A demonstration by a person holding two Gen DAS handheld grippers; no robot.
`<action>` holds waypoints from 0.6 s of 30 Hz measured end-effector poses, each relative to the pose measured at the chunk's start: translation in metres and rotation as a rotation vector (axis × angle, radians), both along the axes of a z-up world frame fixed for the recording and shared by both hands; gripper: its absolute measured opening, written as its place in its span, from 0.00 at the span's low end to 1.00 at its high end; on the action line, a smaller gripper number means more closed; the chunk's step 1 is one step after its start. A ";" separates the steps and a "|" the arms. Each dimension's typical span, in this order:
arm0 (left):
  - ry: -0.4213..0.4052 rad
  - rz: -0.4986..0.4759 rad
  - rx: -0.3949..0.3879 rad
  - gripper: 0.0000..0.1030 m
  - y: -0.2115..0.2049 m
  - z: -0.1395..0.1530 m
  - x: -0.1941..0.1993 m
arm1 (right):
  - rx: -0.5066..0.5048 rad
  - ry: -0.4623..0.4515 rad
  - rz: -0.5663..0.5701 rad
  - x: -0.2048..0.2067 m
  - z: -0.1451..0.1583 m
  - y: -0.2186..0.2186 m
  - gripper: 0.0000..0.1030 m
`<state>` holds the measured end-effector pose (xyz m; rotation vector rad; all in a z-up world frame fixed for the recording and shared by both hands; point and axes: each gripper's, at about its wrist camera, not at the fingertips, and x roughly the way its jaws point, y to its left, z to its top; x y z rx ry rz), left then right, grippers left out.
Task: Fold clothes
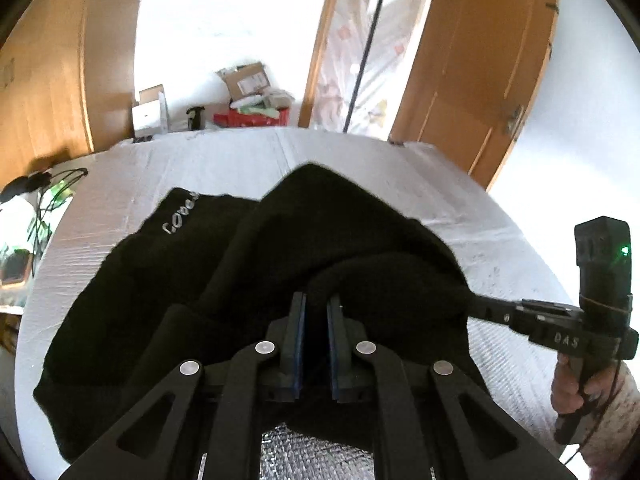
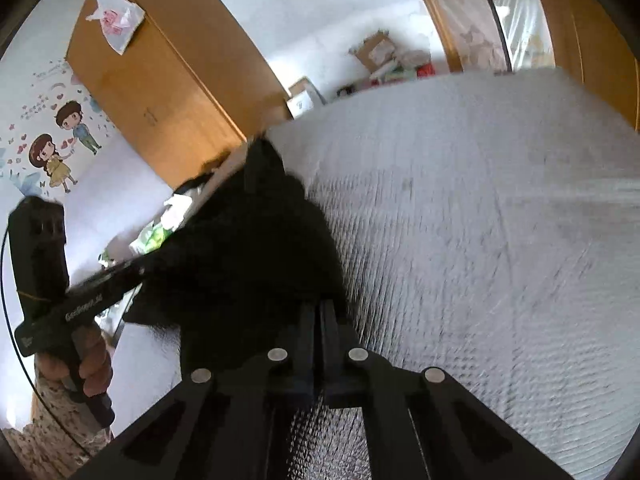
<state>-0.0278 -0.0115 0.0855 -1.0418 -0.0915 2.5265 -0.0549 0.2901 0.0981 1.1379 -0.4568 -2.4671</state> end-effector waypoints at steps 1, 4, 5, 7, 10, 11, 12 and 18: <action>0.008 0.007 0.007 0.09 -0.003 0.003 0.003 | 0.010 0.020 -0.005 0.000 0.006 0.001 0.02; 0.043 0.034 0.030 0.09 -0.014 0.013 0.009 | 0.051 0.082 -0.031 -0.002 0.024 0.005 0.00; 0.052 0.042 0.039 0.09 -0.018 0.016 0.010 | 0.064 0.109 -0.043 -0.001 0.032 0.006 0.00; 0.060 0.053 0.063 0.09 -0.025 0.022 0.009 | 0.049 0.134 -0.038 -0.004 0.043 0.008 0.00; 0.064 0.066 0.079 0.09 -0.034 0.023 0.013 | 0.051 0.149 -0.004 -0.005 0.048 0.005 0.00; 0.063 0.072 0.076 0.09 -0.037 0.022 0.015 | 0.056 0.153 0.008 -0.005 0.048 0.004 0.01; 0.057 0.079 0.073 0.09 -0.039 0.020 0.016 | 0.062 0.157 0.020 -0.005 0.049 0.003 0.02; 0.030 0.096 0.081 0.09 -0.050 0.008 0.021 | -0.048 0.076 0.152 -0.011 0.028 -0.012 0.30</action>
